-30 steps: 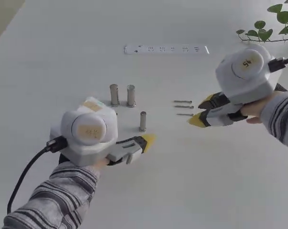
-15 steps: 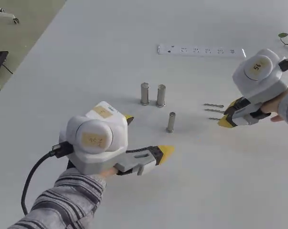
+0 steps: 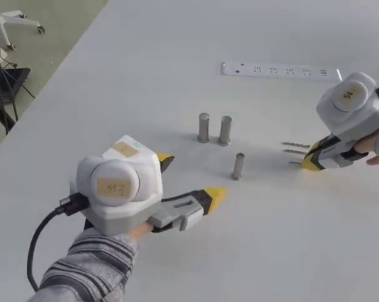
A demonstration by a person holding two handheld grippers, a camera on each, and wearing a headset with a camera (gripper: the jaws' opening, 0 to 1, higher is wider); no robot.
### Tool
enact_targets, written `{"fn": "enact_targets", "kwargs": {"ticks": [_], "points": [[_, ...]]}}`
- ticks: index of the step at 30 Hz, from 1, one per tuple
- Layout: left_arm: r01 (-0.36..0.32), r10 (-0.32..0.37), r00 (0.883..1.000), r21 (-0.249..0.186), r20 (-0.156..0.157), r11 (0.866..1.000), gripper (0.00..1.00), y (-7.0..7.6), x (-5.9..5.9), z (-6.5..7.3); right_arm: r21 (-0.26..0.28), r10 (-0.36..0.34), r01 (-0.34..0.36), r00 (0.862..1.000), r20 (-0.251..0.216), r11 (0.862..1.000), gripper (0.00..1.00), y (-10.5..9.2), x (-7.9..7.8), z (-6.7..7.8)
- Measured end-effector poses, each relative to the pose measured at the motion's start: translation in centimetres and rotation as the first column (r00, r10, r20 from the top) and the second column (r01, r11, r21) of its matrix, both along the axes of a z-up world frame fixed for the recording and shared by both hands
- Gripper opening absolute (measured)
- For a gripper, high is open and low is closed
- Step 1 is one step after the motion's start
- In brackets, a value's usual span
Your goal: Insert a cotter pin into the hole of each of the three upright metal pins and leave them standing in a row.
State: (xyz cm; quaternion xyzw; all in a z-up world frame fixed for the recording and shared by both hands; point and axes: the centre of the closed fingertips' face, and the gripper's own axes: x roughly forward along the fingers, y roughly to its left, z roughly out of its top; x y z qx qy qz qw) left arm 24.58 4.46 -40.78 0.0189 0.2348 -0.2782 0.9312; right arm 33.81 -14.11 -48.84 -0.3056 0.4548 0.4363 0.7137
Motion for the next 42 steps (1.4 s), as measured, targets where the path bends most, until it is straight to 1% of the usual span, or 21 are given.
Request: {"fn": "enact_targets", "kwargs": {"ticks": [3, 7, 10, 13, 16, 19, 21, 22, 23, 25, 27, 28, 30, 32, 34, 35, 37, 38, 39, 41, 42], "points": [[-0.010, 0.010, 1.000, -0.007, 0.002, 1.000, 0.60, 0.2, 0.2, 0.2, -0.018, 0.030, -0.030, 0.999, -0.018, 0.999, 0.05, 0.1, -0.7, 0.1], [-0.011, 0.011, 1.000, -0.001, 0.002, 1.000, 0.59, 0.3, 0.2, 0.2, -0.023, 0.029, -0.030, 0.999, -0.018, 0.999, 0.04, 0.0, -0.6, 0.1], [-0.008, 0.008, 1.000, -0.001, -0.005, 1.000, 0.59, 0.1, 0.1, 0.1, -0.036, 0.048, -0.048, 0.999, -0.007, 0.998, 0.00, -0.1, -0.5, 0.1], [-0.005, 0.005, 1.000, 0.005, -0.008, 1.000, 0.58, 0.1, 0.1, 0.0, -0.056, 0.039, -0.040, 0.999, -0.009, 0.998, 0.00, -0.3, 0.0, -0.3], [-0.014, 0.014, 1.000, 0.015, -0.011, 1.000, 0.58, 0.3, 0.2, -0.1, -0.092, 0.092, -0.090, 0.996, 0.010, 0.992, 0.00, -0.3, -0.1, -0.3], [-0.014, 0.015, 1.000, 0.020, -0.015, 1.000, 0.56, 0.3, 0.3, -0.2, -0.097, 0.100, -0.098, 0.995, 0.016, 0.990, 0.00, -0.3, -0.2, -0.2], [-0.014, 0.014, 1.000, 0.019, -0.016, 1.000, 0.56, 0.3, 0.4, -0.1, -0.091, 0.097, -0.095, 0.995, 0.018, 0.991, 0.00, -0.3, -0.2, -0.2], [-0.011, 0.011, 1.000, 0.020, -0.013, 1.000, 0.56, 0.2, 0.4, -0.1, -0.067, 0.087, -0.086, 0.996, 0.012, 0.994, 0.00, -0.2, -0.4, -0.1], [-0.006, 0.006, 1.000, 0.022, -0.006, 1.000, 0.57, 0.1, 0.5, 0.1, -0.021, 0.062, -0.062, 0.998, 0.010, 0.998, 0.00, 0.3, -0.5, 0.1], [0.000, 0.000, 1.000, 0.027, 0.009, 1.000, 0.58, 0.0, 0.6, 0.4, 0.025, 0.044, -0.044, 0.999, 0.026, 0.999, 0.00, 0.6, -0.3, 0.5], [0.005, -0.005, 1.000, 0.025, 0.015, 1.000, 0.58, -0.2, 0.7, 0.7, 0.022, 0.053, -0.054, 0.997, 0.056, 0.998, 0.00, 0.5, -0.2, 1.1], [0.009, -0.009, 1.000, 0.023, 0.016, 1.000, 0.58, -0.3, 0.7, 0.8, 0.021, 0.071, -0.073, 0.994, 0.086, 0.997, 0.00, 0.7, -0.1, 1.6], [0.015, -0.015, 1.000, 0.020, 0.018, 1.000, 0.57, -0.5, 0.8, 1.0, 0.038, 0.086, -0.091, 0.990, 0.115, 0.995, 0.00, 1.2, -0.3, 2.3], [0.022, -0.022, 1.000, 0.016, 0.021, 1.000, 0.55, -0.8, 0.8, 1.3, 0.088, 0.107, -0.125, 0.977, 0.182, 0.988, 0.00, 2.6, -0.4, 3.9], [0.034, -0.034, 0.999, 0.007, 0.024, 0.999, 0.53, -1.2, 0.9, 1.7, 0.109, 0.129, -0.156, 0.966, 0.224, 0.982, 0.00, 3.6, -0.8, 4.9], [0.043, -0.043, 0.999, -0.003, 0.025, 0.999, 0.53, -1.5, 1.0, 1.9, 0.116, 0.145, -0.179, 0.956, 0.257, 0.977, 0.00, 4.1, -1.0, 5.5], [0.064, -0.063, 0.998, -0.031, 0.028, 0.997, 0.50, -2.3, 1.1, 2.5, 0.131, 0.176, -0.224, 0.936, 0.304, 0.966, 0.00, 5.4, -1.8, 6.7], [0.065, -0.065, 0.998, -0.036, 0.027, 0.997, 0.48, -2.4, 1.2, 2.7, 0.140, 0.183, -0.237, 0.931, 0.315, 0.961, 0.00, 5.9, -2.1, 7.0], [0.075, -0.074, 0.997, -0.047, 0.029, 0.996, 0.48, -2.8, 1.4, 3.0, 0.148, 0.203, -0.265, 0.920, 0.336, 0.953, 0.00, 6.7, -2.7, 7.6], [0.083, -0.081, 0.996, -0.058, 0.033, 0.995, 0.46, -3.1, 1.6, 3.4, 0.155, 0.223, -0.295, 0.904, 0.365, 0.943, 0.00, 7.6, -3.3, 8.3], [0.092, -0.090, 0.995, -0.068, 0.031, 0.993, 0.45, -3.4, 1.7, 3.6, 0.158, 0.233, -0.312, 0.895, 0.381, 0.937, 0.00, 7.7, -3.0, 8.1]]}}
